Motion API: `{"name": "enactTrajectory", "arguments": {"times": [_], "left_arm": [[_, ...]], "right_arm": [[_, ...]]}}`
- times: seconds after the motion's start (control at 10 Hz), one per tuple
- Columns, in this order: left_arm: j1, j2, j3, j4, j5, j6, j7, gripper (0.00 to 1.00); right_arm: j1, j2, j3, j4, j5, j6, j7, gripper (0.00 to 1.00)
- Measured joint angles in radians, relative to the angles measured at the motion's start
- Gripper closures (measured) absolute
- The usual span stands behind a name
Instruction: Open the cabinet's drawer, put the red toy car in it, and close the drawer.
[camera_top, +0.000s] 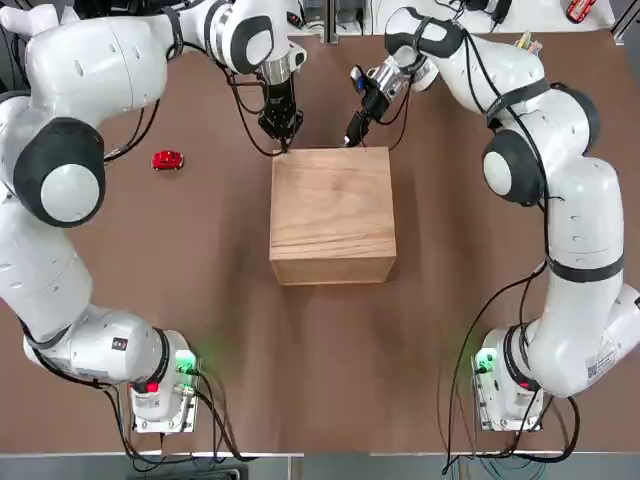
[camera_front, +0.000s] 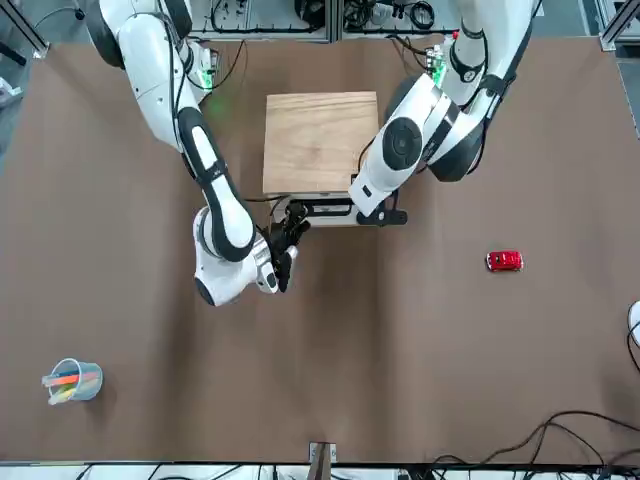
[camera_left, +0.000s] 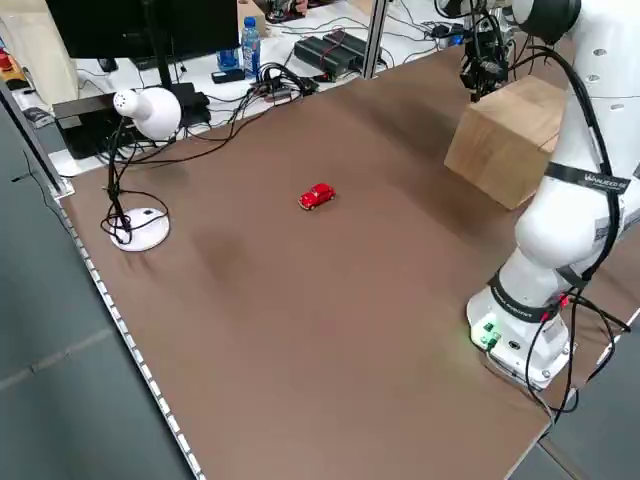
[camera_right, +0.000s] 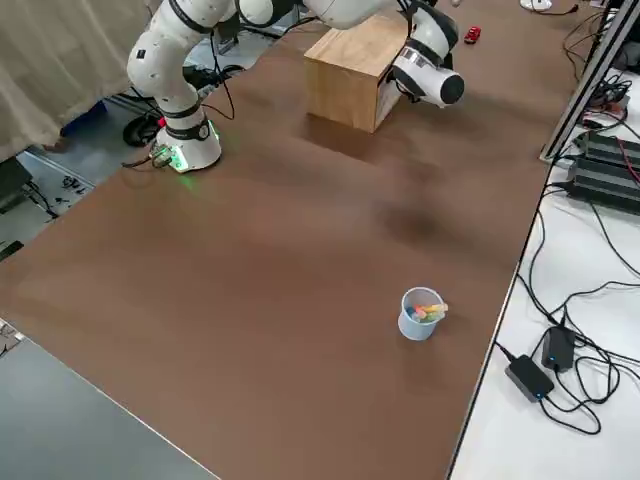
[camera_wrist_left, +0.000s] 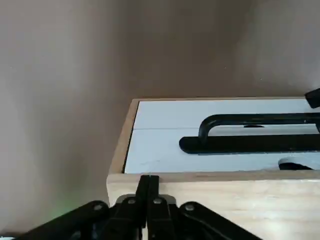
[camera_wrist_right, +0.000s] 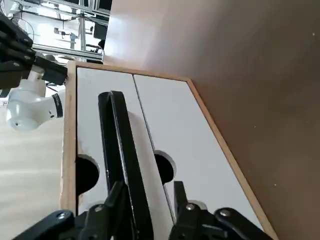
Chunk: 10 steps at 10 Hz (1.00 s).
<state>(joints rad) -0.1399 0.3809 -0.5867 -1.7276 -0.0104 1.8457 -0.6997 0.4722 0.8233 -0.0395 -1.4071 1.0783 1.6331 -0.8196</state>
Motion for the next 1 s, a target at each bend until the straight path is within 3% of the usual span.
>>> {"name": "enactTrajectory", "arguments": {"times": [0.4, 0.6, 1.0], "left_arm": [[0.000, 0.000, 0.000, 0.000, 0.000, -0.001, 0.000, 0.95], [0.000, 0.000, 0.000, 0.000, 0.000, -0.001, 0.000, 0.95], [0.000, 0.000, 0.000, 0.000, 0.000, -0.001, 0.000, 0.94]], "right_arm": [[0.000, 0.000, 0.001, 0.001, 0.000, -0.007, 0.011, 0.61], [0.000, -0.001, 0.002, 0.003, 0.003, -0.018, 0.015, 0.72], [0.001, -0.001, 0.003, 0.006, 0.003, -0.022, -0.004, 0.77]]}}
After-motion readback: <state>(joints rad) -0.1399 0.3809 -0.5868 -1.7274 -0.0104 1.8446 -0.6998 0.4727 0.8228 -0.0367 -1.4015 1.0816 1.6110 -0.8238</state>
